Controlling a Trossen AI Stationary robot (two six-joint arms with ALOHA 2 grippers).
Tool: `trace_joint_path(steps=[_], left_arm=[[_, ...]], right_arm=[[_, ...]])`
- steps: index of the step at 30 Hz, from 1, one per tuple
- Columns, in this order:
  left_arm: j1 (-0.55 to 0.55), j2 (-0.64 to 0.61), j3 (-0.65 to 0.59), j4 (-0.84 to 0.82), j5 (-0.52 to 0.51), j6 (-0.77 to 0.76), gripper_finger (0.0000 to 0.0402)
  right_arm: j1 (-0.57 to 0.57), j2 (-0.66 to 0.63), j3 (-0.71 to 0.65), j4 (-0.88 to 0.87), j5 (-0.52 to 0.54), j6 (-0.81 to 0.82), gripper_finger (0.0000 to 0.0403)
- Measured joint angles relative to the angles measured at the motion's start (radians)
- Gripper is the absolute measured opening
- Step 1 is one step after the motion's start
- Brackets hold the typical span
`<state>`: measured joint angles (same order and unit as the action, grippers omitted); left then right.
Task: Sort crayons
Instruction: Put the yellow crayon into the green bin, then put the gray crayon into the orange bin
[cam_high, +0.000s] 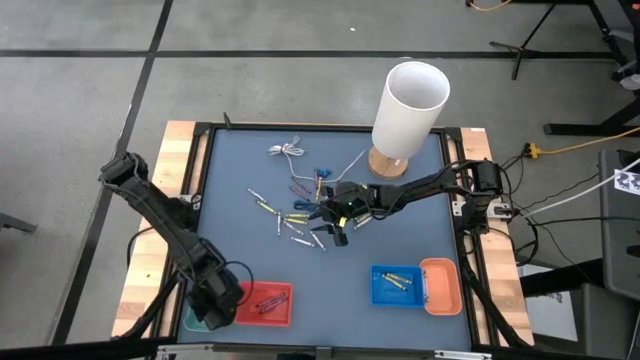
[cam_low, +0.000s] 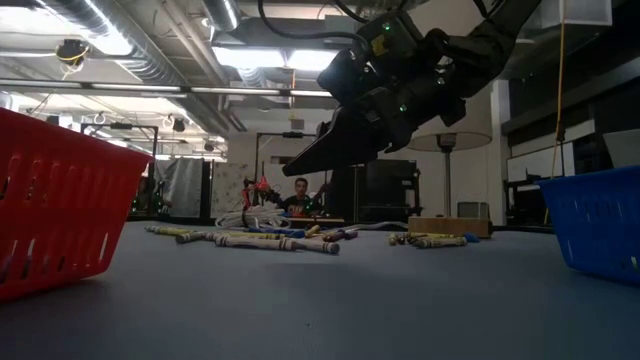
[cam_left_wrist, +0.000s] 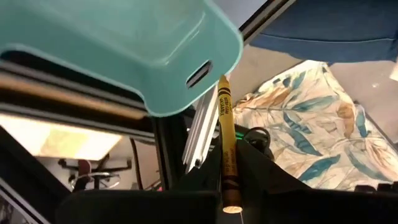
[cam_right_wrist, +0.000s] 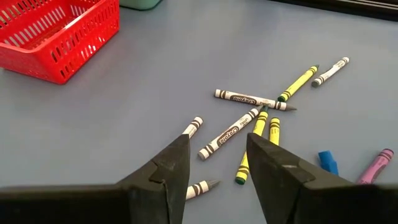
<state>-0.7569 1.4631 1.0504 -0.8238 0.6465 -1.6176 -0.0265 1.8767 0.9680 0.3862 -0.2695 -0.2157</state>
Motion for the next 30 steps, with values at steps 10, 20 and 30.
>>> trace_joint_path(steps=[10, 20, 30], left_arm=[[-0.053, 0.0, 0.0, 0.0, -0.125, -0.057, 0.0051], [-0.058, 0.0, 0.0, -0.051, -0.249, -0.075, 0.0096], [-0.047, 0.0, 0.0, -0.059, -0.677, 0.024, 0.0106]], right_arm=[[0.0, 0.0, 0.0, 0.0, 0.0, 0.0, 0.0158], [0.0, 0.0, 0.0, 0.0, 0.0, 0.0, 0.0158], [0.0, 0.0, 0.0, 0.0, 0.0, 0.0, 0.0158]])
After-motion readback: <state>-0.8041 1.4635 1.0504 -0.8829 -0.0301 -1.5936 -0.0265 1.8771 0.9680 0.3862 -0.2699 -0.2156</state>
